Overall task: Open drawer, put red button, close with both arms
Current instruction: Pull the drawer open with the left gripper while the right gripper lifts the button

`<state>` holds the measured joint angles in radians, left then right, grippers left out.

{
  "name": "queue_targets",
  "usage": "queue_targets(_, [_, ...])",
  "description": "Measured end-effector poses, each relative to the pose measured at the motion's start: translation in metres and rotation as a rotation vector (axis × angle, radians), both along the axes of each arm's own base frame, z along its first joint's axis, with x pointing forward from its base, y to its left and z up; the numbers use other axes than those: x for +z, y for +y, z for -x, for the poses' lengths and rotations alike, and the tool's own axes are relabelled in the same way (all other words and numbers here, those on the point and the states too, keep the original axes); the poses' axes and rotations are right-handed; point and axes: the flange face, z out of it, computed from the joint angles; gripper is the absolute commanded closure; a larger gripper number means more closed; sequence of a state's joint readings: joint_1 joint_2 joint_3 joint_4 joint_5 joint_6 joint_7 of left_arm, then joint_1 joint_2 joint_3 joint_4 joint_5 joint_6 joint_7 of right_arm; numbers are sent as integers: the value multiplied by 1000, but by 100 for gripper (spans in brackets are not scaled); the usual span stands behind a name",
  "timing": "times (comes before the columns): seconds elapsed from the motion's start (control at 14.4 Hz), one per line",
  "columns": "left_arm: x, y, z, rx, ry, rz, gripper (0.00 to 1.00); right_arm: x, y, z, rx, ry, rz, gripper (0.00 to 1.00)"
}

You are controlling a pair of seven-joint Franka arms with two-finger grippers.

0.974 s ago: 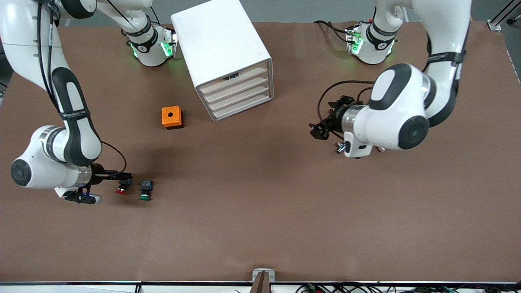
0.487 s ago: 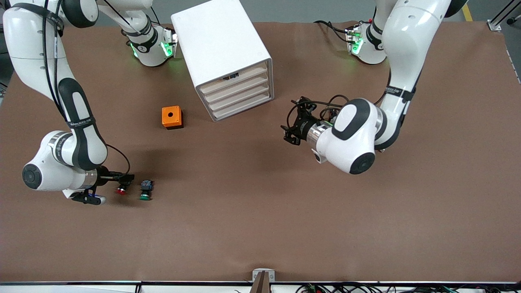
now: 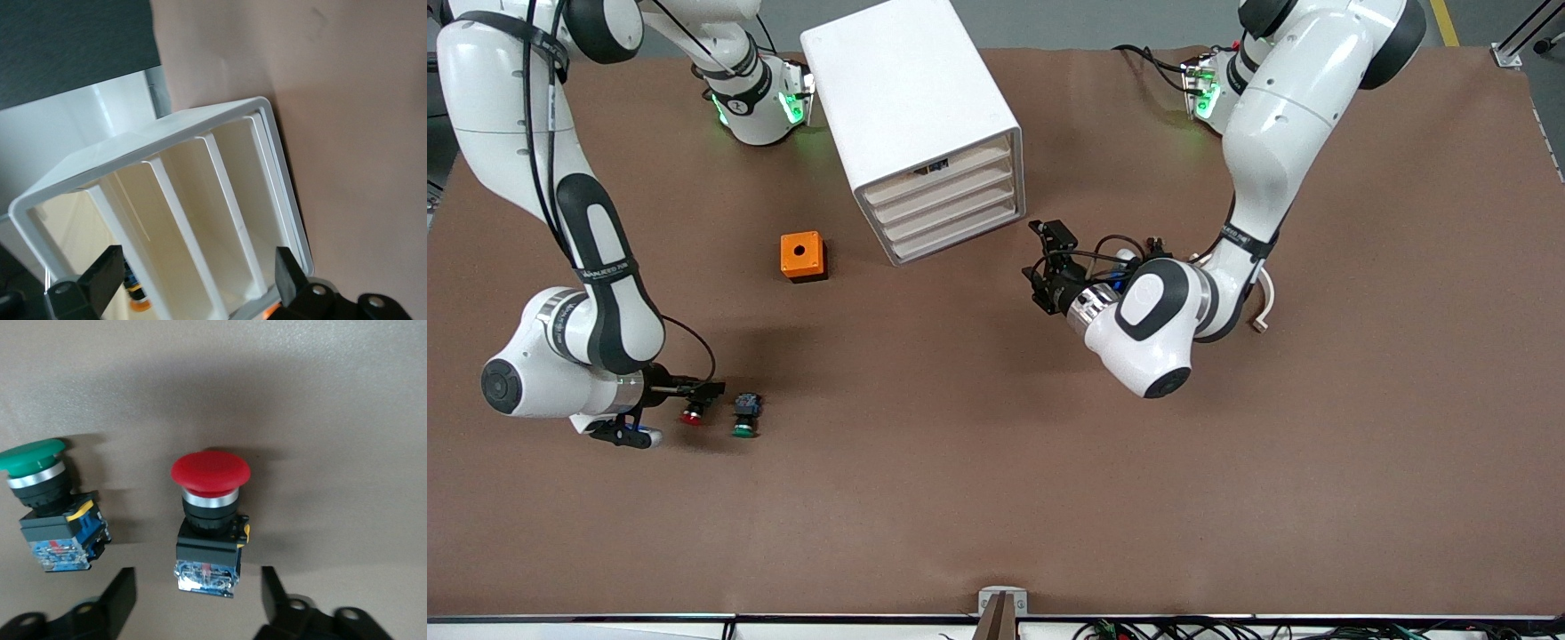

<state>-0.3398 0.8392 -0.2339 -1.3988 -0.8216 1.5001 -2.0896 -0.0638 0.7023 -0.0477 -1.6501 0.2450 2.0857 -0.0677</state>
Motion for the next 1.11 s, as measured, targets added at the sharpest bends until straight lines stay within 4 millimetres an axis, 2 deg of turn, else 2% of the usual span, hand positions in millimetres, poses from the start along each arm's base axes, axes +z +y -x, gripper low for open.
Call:
queue_targets(0.14, [-17,-13,13,21,98,-26,0,-2,0,0,-1,0,0,75])
queue_targets(0.28, [-24,-26,25,24,174,-21,0,-1,0,-1,2,-2,0,95])
queue_targets(0.35, [-25,-32,32,16,203,-13,5,-1,0,-1,7,-4,-2,100])
queue_targets(0.42, [-26,-38,38,6,224,-6,20,-1,0,-1,13,-5,-3,100])
queue_targets(0.49, [-27,-43,42,0,236,-2,30,-1,0,-1,15,-6,-3,100])
queue_targets(0.63, [-31,-48,48,-4,254,0,45,-1,1,-1,17,-6,-4,100])
queue_targets(0.84, [-47,-52,58,-17,286,-9,53,1,7,-3,23,-5,-9,100])
queue_targets(0.97, [-57,-61,73,-46,311,-16,53,5,15,-5,20,11,-15,100])
queue_targets(1.11, [-57,-74,89,-88,331,-15,53,14,26,-7,9,50,-20,100])
